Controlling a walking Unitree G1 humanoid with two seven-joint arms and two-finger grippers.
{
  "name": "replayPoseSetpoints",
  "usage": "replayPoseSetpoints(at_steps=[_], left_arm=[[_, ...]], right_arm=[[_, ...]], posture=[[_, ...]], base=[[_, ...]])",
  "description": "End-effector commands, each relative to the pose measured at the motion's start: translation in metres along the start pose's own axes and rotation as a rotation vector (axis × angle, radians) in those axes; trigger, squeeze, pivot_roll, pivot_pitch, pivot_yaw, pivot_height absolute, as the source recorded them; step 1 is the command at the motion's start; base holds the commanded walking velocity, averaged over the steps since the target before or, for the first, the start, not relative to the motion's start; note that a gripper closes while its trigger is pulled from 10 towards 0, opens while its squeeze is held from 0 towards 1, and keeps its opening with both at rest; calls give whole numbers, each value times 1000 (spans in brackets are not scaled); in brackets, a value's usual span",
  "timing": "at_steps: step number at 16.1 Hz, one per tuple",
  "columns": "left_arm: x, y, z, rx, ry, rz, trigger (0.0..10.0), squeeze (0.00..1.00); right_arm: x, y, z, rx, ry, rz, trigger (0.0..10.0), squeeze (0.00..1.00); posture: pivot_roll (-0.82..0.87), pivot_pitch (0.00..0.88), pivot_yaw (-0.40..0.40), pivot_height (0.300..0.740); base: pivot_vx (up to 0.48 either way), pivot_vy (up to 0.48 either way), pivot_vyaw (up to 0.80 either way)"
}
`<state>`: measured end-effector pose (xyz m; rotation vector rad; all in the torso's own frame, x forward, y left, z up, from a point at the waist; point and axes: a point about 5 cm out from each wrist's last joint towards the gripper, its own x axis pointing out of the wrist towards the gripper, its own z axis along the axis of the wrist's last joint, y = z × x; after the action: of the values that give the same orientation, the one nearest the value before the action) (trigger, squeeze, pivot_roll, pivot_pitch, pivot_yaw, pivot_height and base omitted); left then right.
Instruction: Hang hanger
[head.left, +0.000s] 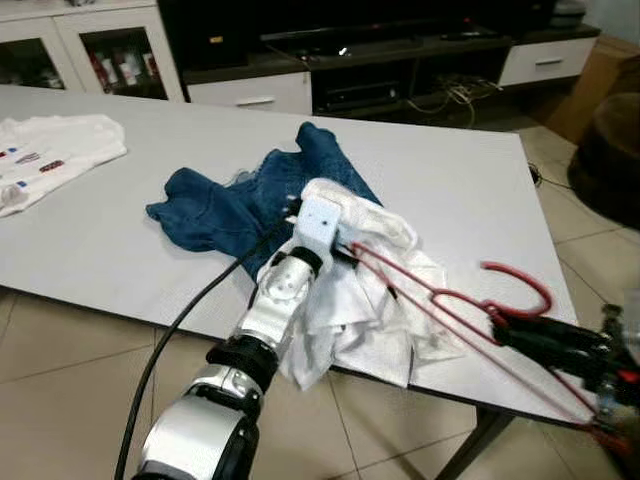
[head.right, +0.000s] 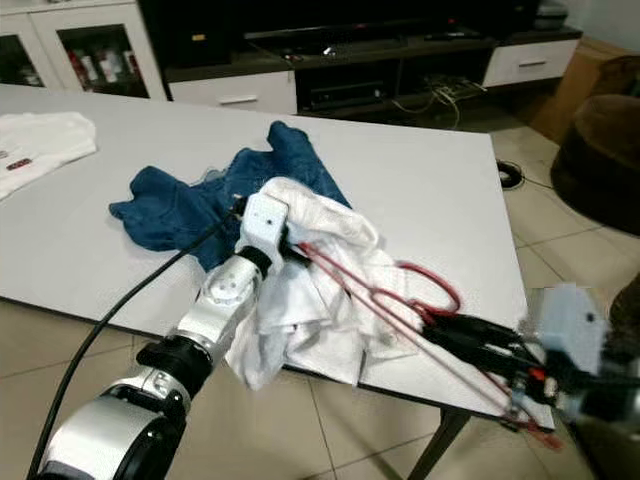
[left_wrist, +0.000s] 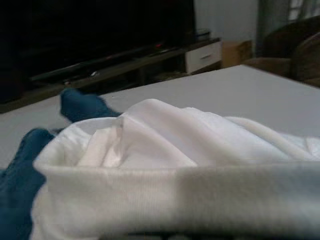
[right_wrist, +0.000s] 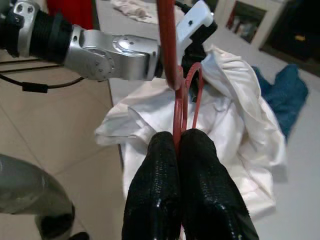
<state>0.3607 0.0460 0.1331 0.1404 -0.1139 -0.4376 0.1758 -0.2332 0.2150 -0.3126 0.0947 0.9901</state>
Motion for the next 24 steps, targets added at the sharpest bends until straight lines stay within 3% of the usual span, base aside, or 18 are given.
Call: replayPoseSetpoints(at_steps=[1,2,4,5,6,7,9,12,17,19,21,23,24], left_arm=[[3,-8,3,15,-10,-12,0,0],[2,-7,0,19,7,6,863,0],[-3,-2,-9,27,43,47,4000,0],[-5,1,-12,30,50,61,5294,0],[-6,2,-13,31,54,67,8000,0],[-9,8,-17,33,58,85,8588,0],[-13,12,-20,47,58,98,9451,0],[-13,11,-19,59,52,98,9804,0],[-7,2,-6,61,-24,70,10000,0],[-7,0,3,96,-88,45,10000,0],[-8,-5,12,28,-167,-14,10000,0],[-9,-7,16,5,-195,-46,10000,0],[-11,-7,16,32,-204,-54,10000,1000]], right_arm=[[13,-4,-2,1,-29,-28,10000,0],[20,-9,-4,12,-42,-67,10000,0],[26,-14,-7,37,-35,-94,10000,0],[22,-14,-8,31,-11,-78,10000,0],[19,-15,-9,27,9,-76,10000,0],[7,-20,-15,4,89,-89,10000,0],[-15,-33,-19,-36,196,-136,10000,0],[-30,-49,-15,-87,256,-221,10000,0],[-36,-42,-6,-99,237,-150,10000,0],[-41,-53,0,-94,180,-253,10000,0],[-36,-60,3,-68,124,-329,10000,0],[-17,-44,4,-30,48,-232,10000,0],[-8,-38,2,-10,23,-206,10000,0]], posture=[[-75,28,40,740],[-73,29,39,740],[-64,29,36,740],[-60,31,33,740],[-60,31,31,740],[-60,31,31,740],[-63,32,26,740],[-67,33,23,740],[-73,36,23,740],[-76,37,28,740],[-81,38,30,740],[-77,37,32,740],[-73,37,31,740]], base=[[0,0,0],[0,0,0],[0,0,0],[0,0,0],[0,0,0],[0,0,0],[0,0,0],[0,0,0],[0,0,0],[0,0,0],[0,0,0],[0,0,0],[0,0,0]])
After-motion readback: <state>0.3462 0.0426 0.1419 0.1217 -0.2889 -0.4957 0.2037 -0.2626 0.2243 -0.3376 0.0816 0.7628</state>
